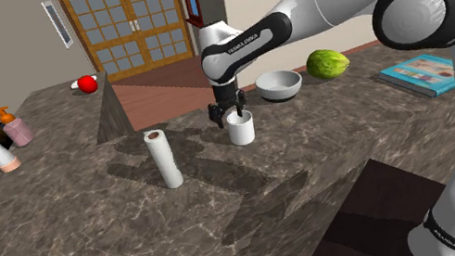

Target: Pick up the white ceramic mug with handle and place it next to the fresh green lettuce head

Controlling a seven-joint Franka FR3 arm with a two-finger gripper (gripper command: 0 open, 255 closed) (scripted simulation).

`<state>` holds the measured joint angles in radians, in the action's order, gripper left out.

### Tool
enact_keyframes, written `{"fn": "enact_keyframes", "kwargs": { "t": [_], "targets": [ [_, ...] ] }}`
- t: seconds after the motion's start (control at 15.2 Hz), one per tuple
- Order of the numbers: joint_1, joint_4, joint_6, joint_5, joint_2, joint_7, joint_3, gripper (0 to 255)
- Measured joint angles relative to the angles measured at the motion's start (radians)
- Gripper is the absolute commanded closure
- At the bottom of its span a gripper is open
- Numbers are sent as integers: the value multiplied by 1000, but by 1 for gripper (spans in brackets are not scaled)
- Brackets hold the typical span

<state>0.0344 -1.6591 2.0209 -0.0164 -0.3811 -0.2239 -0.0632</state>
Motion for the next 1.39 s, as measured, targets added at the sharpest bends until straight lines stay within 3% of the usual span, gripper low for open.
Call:
{"fn": "enact_keyframes", "kwargs": {
  "t": [0.79,0.86,1.39],
  "targets": [
    [1,-30,70,-3,-39,-2,1,0],
    [1,-30,70,-3,-39,-2,1,255],
    [1,-30,70,-3,-39,-2,1,255]
  ]
}}
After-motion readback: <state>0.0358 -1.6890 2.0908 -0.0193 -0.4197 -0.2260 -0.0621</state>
